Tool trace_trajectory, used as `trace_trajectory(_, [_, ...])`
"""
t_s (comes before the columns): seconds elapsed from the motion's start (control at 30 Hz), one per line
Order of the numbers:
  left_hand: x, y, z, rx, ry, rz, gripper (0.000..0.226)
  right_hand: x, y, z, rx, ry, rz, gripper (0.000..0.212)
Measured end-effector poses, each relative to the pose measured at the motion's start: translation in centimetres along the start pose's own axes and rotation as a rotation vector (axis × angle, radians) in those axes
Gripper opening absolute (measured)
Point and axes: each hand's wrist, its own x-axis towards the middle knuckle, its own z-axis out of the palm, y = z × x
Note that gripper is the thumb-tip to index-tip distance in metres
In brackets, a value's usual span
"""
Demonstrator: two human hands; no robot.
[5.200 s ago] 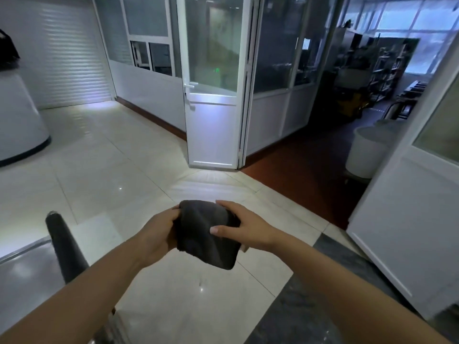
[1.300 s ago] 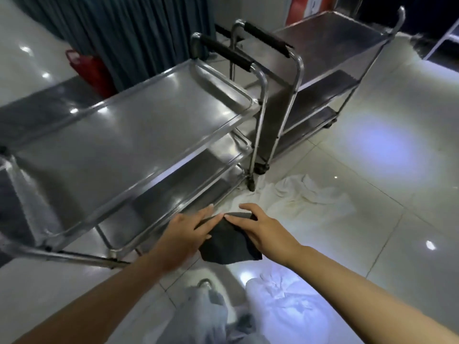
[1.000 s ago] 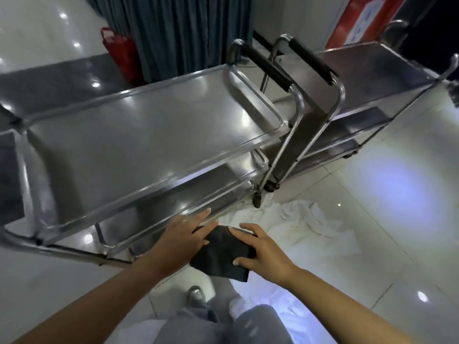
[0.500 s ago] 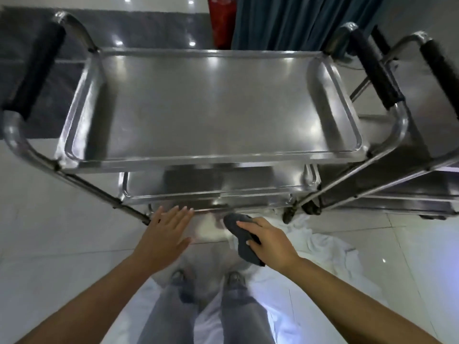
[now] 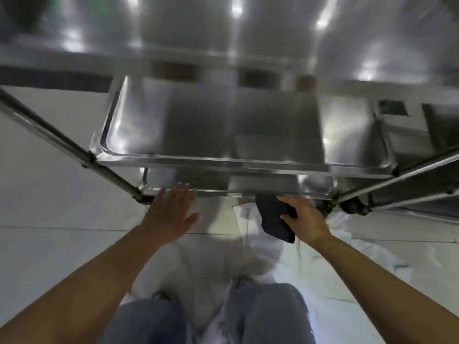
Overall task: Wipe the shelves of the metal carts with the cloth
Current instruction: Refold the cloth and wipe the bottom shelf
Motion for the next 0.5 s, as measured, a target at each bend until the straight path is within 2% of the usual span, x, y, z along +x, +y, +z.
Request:
trace_trajectory(0.13, [6.2,-1.5,11.4,-0.015,0.027,-0.080,0.071,6.9,6.1,8.1,0.023,0.064,-0.008,0.047])
trace_trajectory(0.23, [10.8,-2.4,18.1,-0.053,0.034,-0.130,0.074,11.3,9.8,11.5,0.028,0.156,-0.033,0.044])
trace_trajectory(0.3, [13.5,-2.5,21.0,-0.097,0.101,-0.166,0.084,14.3,11.3,12.4,-0.030,0.279,-0.092,0.041])
trace_trajectory(0.37, [15.7,-2.3,23.3,-0.056,0.160,-0.176,0.083,16.9,11.9,12.7,-0.097,0.395,-0.157,0.043])
trace_trajectory(0.43, [16.9,-2.4,24.8,-0.020,0.185,-0.218,0.075,18.8,11.5,12.9,-0.157,0.448,-0.211,0.047])
trace_trajectory(0.5, [16.6,-2.1,25.6,-0.056,0.211,-0.255,0.077,19.6,10.7,13.7,-0.205,0.453,-0.259,0.051])
